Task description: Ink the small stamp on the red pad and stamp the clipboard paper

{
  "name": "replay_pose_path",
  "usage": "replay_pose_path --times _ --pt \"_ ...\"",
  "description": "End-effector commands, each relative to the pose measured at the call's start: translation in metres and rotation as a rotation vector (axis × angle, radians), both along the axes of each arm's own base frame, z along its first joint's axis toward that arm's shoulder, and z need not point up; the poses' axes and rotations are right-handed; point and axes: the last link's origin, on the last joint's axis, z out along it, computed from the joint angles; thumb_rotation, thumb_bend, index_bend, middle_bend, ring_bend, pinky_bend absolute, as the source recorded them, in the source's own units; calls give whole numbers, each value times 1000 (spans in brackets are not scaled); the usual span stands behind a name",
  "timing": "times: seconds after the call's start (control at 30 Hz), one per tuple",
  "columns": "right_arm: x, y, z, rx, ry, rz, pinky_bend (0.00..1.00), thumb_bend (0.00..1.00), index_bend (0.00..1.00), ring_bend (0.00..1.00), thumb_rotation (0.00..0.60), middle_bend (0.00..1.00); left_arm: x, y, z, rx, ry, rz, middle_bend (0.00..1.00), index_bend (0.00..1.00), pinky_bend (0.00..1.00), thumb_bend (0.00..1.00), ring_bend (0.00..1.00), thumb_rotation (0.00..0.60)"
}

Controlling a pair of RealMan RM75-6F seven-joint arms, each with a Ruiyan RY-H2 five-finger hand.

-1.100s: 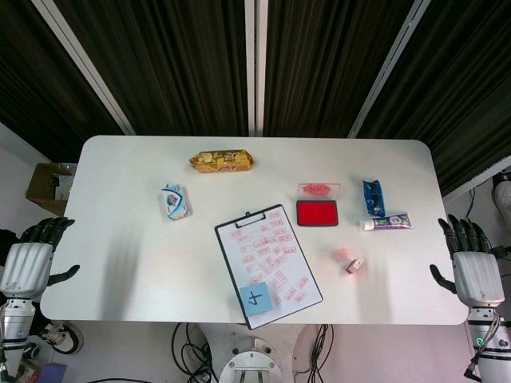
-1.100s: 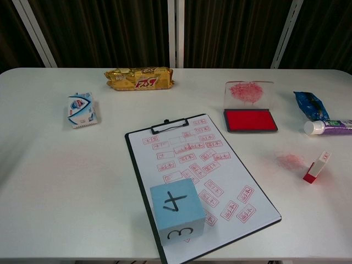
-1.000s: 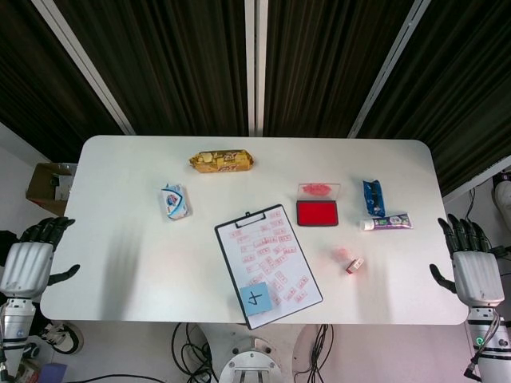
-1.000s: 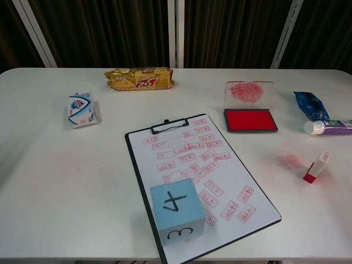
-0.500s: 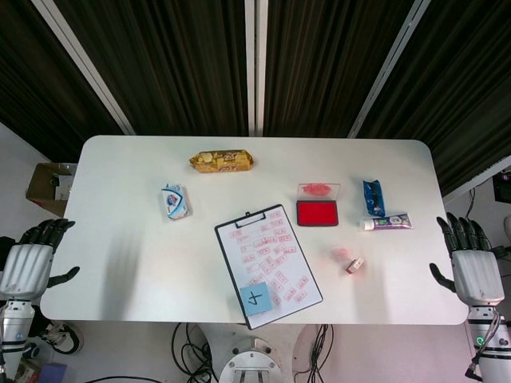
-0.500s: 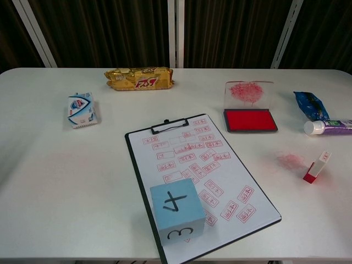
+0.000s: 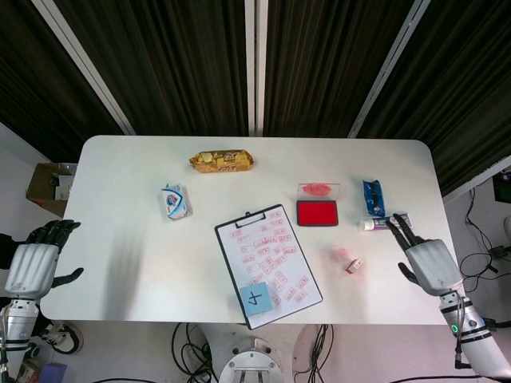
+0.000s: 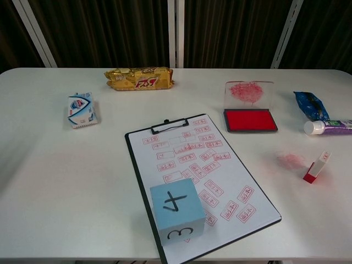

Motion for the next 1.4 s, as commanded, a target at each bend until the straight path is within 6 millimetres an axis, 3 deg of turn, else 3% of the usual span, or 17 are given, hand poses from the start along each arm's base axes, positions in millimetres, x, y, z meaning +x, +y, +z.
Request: replay_pose_path --times 0.03,0.4,0.7,1.13,1.4 --pt "6 -4 -21 135 133 50 832 207 0 590 600 57 0 -1 -1 -2 -2 3 194 191 243 0 155 600" --pt "-3 -14 -66 196 160 79 833 207 7 599 600 90 -7 -1 -3 -8 -4 20 194 191 243 0 155 600" --pt "-7 -21 -90 231 110 125 861 209 107 626 600 195 -12 -1 -6 -12 -10 30 194 191 243 0 155 600" --pt "-8 -29 -105 198 67 176 893 215 377 665 600 349 -14 -1 -5 -10 -8 33 194 193 244 0 155 600" --pt "-12 -28 -108 194 73 167 895 216 421 666 600 380 -14 -2 -5 -8 -10 36 194 193 244 0 155 600"
